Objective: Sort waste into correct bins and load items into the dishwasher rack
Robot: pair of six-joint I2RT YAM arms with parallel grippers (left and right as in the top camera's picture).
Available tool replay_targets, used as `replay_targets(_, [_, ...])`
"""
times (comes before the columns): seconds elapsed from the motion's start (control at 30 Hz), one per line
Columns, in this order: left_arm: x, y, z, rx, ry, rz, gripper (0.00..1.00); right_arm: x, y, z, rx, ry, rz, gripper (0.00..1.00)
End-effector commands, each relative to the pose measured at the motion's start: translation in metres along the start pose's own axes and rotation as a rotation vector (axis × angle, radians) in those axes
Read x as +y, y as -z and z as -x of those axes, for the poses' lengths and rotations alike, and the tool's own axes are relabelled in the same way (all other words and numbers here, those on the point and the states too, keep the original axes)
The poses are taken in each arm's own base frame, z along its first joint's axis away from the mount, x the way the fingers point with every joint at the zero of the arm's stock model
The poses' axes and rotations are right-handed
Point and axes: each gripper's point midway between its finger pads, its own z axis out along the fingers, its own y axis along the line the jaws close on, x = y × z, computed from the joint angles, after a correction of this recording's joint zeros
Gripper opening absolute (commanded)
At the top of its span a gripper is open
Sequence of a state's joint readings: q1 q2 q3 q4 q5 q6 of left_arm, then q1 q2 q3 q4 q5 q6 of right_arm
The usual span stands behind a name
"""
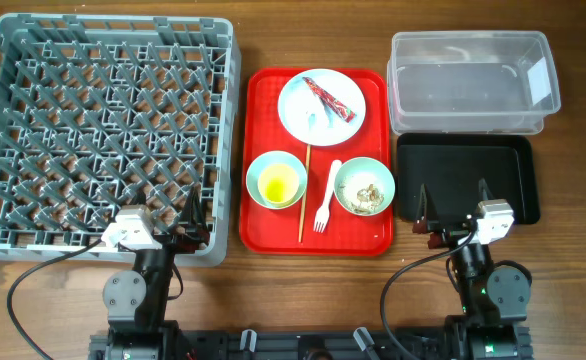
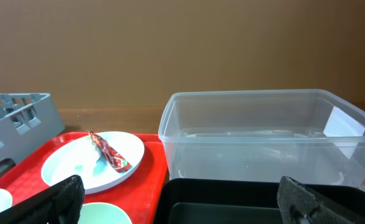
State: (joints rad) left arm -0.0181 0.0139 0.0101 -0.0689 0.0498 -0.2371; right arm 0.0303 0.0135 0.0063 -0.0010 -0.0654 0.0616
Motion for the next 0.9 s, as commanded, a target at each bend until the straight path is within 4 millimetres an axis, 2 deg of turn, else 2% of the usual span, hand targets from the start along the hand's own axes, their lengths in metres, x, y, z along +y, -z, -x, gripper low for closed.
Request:
replay_targets(0.0, [-0.001,0.000,-0.004,0.011,-0.020,-0.006,1.00,-0.001,0.000,0.002,-0.011,0.009,-0.008,1.00])
replay_targets(0.33, [-0.001,0.000,-0.004,0.011,-0.020,-0.006,1.00,-0.001,0.000,0.002,-0.010,0.007,-0.007,1.00])
replay_targets(0.47, [-0.001,0.000,-0.003,0.009,0.011,-0.007,1.00,-0.001,0.000,0.002,-0.011,-0.046,-0.008,1.00])
replay_targets(0.57, [-0.004,0.001,0.006,-0.002,0.038,-0.011,1.00,-0.002,0.001,0.005,0.001,-0.070,-0.016,1.00])
replay_targets(0.67, [-0.011,0.002,0.028,0.033,0.061,0.002,1.00,-0.001,0.000,0.017,0.038,-0.071,-0.020,1.00])
replay_targets(0.77, [-0.015,-0.003,0.040,0.123,0.066,0.033,1.00,-0.001,-0.006,0.028,0.100,-0.074,-0.026,1.00])
replay_targets(0.87, [-0.018,-0.010,0.052,0.263,0.072,0.082,1.00,-0.001,-0.019,0.043,0.209,-0.079,-0.036,1.00])
